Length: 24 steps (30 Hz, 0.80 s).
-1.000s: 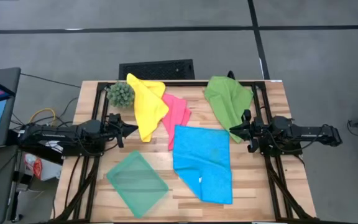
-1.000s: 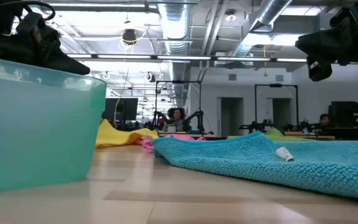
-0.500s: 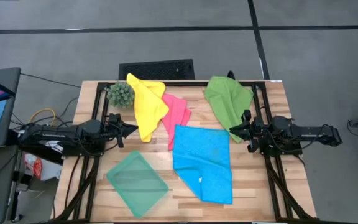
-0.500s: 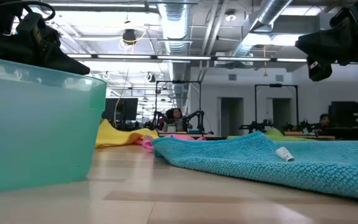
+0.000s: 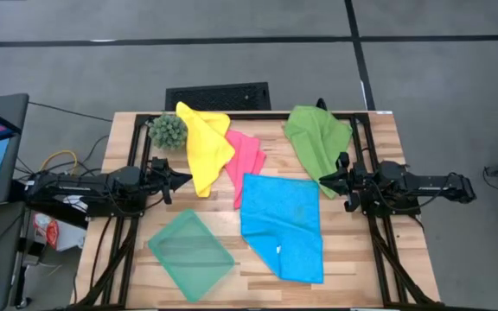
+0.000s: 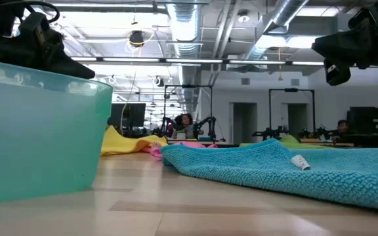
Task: Fold microfiber towels
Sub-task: Fold the blue microfiber towel
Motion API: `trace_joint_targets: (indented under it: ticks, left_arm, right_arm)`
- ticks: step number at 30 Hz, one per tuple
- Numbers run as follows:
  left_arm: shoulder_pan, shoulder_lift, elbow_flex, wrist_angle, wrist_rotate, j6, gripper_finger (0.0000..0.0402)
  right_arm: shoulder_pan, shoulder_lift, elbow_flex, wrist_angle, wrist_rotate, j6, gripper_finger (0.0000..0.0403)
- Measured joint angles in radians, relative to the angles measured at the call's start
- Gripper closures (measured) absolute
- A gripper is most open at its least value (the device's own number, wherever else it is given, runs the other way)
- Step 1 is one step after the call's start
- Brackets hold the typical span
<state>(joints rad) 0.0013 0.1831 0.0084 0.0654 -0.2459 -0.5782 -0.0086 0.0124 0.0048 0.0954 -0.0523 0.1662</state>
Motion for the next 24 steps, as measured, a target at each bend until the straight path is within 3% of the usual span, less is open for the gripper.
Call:
trace_joint_targets:
  ticks: [15, 24]
  left_arm:
    - [0.000, 0.000, 0.000, 0.003, -0.001, -0.227, 0.0401]
    - [0.000, 0.000, 0.000, 0.009, -0.079, -0.286, 0.0401]
  right_arm:
    - [0.000, 0.000, 0.000, 0.001, 0.000, 0.000, 0.0331]
    - [0.000, 0.000, 0.000, 0.001, 0.000, 0.065, 0.0331]
